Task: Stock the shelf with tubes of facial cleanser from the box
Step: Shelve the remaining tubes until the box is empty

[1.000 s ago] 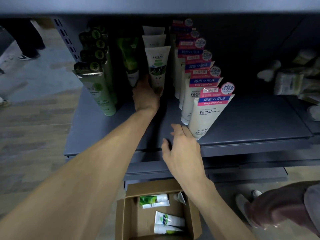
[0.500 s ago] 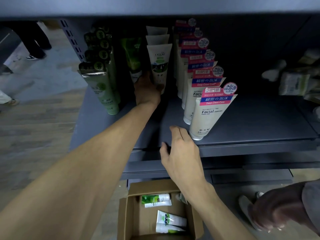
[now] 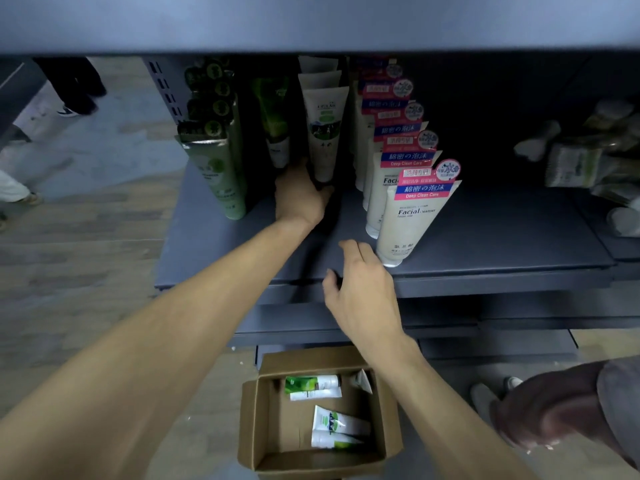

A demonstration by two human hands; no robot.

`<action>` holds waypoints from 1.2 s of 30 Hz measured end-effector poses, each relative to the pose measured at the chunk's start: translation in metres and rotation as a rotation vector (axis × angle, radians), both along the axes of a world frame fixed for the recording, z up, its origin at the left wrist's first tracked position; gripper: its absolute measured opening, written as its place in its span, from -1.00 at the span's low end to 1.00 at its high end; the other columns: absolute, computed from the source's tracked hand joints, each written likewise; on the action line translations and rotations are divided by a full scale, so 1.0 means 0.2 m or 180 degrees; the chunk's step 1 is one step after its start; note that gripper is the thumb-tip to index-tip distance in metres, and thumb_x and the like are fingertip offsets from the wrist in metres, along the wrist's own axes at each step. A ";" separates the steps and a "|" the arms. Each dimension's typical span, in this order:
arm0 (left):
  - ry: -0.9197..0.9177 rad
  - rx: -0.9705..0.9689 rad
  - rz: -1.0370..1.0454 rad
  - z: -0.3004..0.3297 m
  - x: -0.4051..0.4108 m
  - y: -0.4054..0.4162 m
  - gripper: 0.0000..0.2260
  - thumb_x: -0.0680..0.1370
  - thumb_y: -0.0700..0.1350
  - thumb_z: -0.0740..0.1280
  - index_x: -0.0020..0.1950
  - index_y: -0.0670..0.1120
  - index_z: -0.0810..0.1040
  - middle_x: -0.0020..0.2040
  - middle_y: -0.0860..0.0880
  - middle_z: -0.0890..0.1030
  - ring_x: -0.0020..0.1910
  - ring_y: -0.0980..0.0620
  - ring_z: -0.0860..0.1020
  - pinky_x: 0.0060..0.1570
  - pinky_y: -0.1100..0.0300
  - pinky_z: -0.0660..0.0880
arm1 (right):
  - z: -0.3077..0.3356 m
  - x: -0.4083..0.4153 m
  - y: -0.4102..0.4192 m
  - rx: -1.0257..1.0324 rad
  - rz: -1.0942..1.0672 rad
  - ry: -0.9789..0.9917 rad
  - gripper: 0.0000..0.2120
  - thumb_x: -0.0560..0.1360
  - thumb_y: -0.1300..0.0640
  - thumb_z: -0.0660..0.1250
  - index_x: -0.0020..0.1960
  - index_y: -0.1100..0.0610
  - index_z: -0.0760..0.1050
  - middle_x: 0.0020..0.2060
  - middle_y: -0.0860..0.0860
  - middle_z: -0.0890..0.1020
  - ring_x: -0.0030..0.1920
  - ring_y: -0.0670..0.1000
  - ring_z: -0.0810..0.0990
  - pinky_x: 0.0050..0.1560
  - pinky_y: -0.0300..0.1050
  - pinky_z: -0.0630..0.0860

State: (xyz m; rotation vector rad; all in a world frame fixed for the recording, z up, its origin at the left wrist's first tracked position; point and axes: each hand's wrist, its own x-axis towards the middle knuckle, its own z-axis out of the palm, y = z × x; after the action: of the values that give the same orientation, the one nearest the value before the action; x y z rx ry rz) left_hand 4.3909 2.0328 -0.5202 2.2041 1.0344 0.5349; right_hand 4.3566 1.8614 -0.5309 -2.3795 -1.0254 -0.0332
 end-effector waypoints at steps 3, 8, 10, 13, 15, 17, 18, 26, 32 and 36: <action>-0.0126 -0.0018 -0.0206 -0.01 -0.21 -0.07 -0.44 0.48 -0.15 0.41 0.46 -0.12 0.37 0.35 -0.13 0.47 0.29 -0.11 0.49 0.28 0.09 0.44 | 0.00 0.00 0.00 -0.0058 0.0020 -0.0007 -0.63 0.47 0.19 0.37 0.26 0.23 0.46 0.04 0.14 0.55 0.02 0.16 0.56 -0.08 -0.04 0.51; -0.0186 0.0371 -0.0825 -0.04 -0.61 -0.25 -0.48 0.46 -0.28 0.33 0.43 -0.14 0.41 0.29 -0.07 0.44 0.16 -0.04 0.55 0.12 -0.03 0.56 | 0.00 -0.02 -0.02 -0.0025 0.0130 0.0027 -0.64 0.48 0.20 0.36 0.25 0.27 0.45 0.05 0.18 0.54 0.02 0.20 0.56 -0.07 0.02 0.50; -0.0201 0.0499 -0.1053 -0.05 -0.74 -0.34 -0.52 0.48 -0.28 0.33 0.40 -0.14 0.43 0.26 -0.04 0.43 0.10 0.00 0.54 0.07 -0.01 0.58 | -0.02 -0.05 -0.04 0.0110 0.0175 0.0108 -0.64 0.47 0.22 0.36 0.24 0.28 0.46 0.13 0.18 0.53 0.09 0.20 0.56 0.01 0.03 0.52; -0.0270 0.0704 -0.1245 -0.09 -0.90 -0.46 -0.58 0.49 -0.27 0.32 0.36 -0.16 0.45 0.22 -0.04 0.44 0.07 0.00 0.55 0.06 0.03 0.57 | -0.11 -0.17 -0.15 0.0324 0.0315 0.0167 -0.67 0.50 0.22 0.34 0.25 0.23 0.47 0.33 0.13 0.45 0.35 0.13 0.44 0.30 -0.03 0.44; -0.0182 0.0907 -0.1337 -0.15 -1.00 -0.53 -0.59 0.49 -0.27 0.32 0.35 -0.17 0.46 0.21 -0.06 0.46 0.01 0.00 0.56 0.05 0.17 0.54 | -0.21 -0.28 -0.27 0.0238 0.0399 0.0164 -0.68 0.51 0.22 0.34 0.26 0.21 0.48 0.39 0.12 0.40 0.45 0.09 0.33 0.42 -0.16 0.27; 0.0071 0.1024 -0.1411 -0.25 -1.09 -0.59 -0.58 0.48 -0.26 0.34 0.35 -0.16 0.46 0.19 -0.07 0.48 -0.06 0.01 0.56 -0.08 0.27 0.44 | -0.32 -0.38 -0.38 -0.0020 0.0431 0.0174 -0.66 0.50 0.21 0.35 0.27 0.21 0.47 0.39 0.12 0.40 0.46 0.09 0.31 0.41 -0.24 0.19; 0.0201 0.0990 -0.1444 -0.32 -1.13 -0.62 -0.58 0.47 -0.26 0.34 0.34 -0.16 0.46 0.18 -0.08 0.48 -0.07 -0.01 0.56 -0.13 0.25 0.44 | -0.37 -0.41 -0.42 -0.0164 0.0417 0.0196 -0.65 0.50 0.21 0.35 0.27 0.21 0.47 0.37 0.12 0.42 0.43 0.10 0.34 0.39 -0.22 0.21; 0.1351 0.0652 -0.1358 -1.07 -1.28 -0.76 -0.53 0.40 -0.17 0.41 0.29 -0.03 0.42 0.04 -0.04 0.51 0.00 -0.11 0.55 -0.26 -0.03 0.57 | -0.95 -0.47 -0.54 -0.1128 0.0283 0.0548 -0.62 0.49 0.10 0.30 0.28 0.11 0.38 0.11 0.07 0.54 0.09 0.13 0.50 -0.02 0.05 0.52; 0.1783 0.0286 -0.1540 -1.61 -1.38 -0.82 -0.53 0.42 -0.14 0.40 0.31 -0.03 0.40 0.08 -0.05 0.55 0.06 -0.10 0.56 -0.16 0.01 0.53 | -1.52 -0.48 -0.69 -0.1853 0.0367 0.1048 -0.58 0.50 0.16 0.30 0.33 0.10 0.31 0.17 0.11 0.50 0.15 0.17 0.51 -0.13 -0.06 0.41; 0.2108 0.0112 -0.1676 -1.83 -1.44 -0.80 -0.53 0.45 -0.16 0.36 0.33 0.00 0.35 0.13 -0.06 0.52 0.08 -0.15 0.56 -0.14 0.01 0.52 | -1.79 -0.48 -0.73 -0.2120 0.0439 0.1240 -0.46 0.53 0.05 0.34 0.43 0.07 0.20 0.21 0.11 0.53 0.18 0.19 0.52 0.05 0.00 0.48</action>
State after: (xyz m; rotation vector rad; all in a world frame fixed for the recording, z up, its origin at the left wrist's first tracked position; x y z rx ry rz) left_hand 4.1030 1.8718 -0.8867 2.6119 0.6798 -0.4427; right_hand 4.2600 1.7160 -0.8880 -2.7058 -1.1165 0.9151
